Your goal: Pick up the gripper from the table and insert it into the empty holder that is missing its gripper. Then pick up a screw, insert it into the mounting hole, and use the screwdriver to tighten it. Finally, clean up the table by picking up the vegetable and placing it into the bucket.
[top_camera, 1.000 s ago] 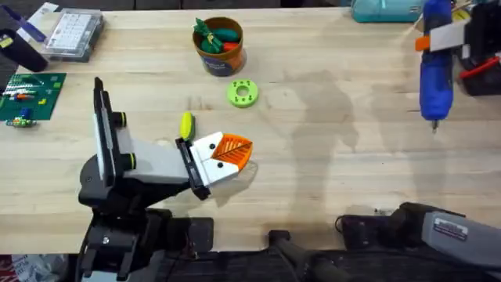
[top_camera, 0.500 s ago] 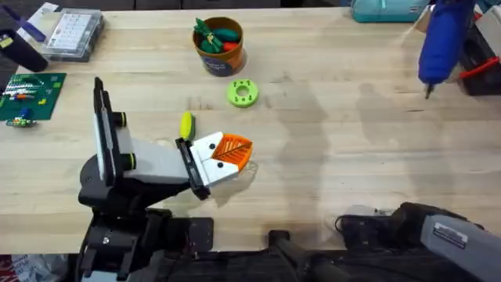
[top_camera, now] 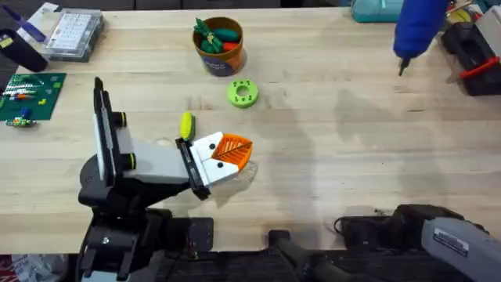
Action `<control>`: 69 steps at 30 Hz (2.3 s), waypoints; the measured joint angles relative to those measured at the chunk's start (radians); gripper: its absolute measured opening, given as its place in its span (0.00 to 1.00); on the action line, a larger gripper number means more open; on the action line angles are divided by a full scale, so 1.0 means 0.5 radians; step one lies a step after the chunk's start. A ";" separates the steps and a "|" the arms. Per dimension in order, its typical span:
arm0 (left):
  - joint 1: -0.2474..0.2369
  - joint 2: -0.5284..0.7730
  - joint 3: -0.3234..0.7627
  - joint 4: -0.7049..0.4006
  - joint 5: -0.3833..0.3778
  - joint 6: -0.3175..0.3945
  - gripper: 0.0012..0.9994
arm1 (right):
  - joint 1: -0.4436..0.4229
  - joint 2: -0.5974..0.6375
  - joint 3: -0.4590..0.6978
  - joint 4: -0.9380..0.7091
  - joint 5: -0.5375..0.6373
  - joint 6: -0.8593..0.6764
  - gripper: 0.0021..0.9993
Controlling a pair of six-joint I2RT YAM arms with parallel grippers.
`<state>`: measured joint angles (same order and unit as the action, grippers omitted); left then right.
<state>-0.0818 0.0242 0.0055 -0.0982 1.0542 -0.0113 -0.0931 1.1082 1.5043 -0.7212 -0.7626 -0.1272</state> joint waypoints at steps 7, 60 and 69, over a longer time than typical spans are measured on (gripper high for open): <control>0.000 0.001 0.000 0.000 0.000 0.000 0.01 | 0.281 -0.126 0.002 0.146 0.030 0.082 0.03; 0.000 0.001 0.000 0.000 0.000 0.000 0.01 | 1.392 0.107 -0.805 2.307 -0.150 0.597 0.03; 0.000 0.000 0.000 0.000 0.000 0.000 0.01 | 1.451 0.240 -0.854 2.463 -0.257 0.609 0.03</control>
<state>-0.0818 0.0243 0.0055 -0.0982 1.0542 -0.0113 0.6326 1.2282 1.0771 0.5104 -0.8912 0.1771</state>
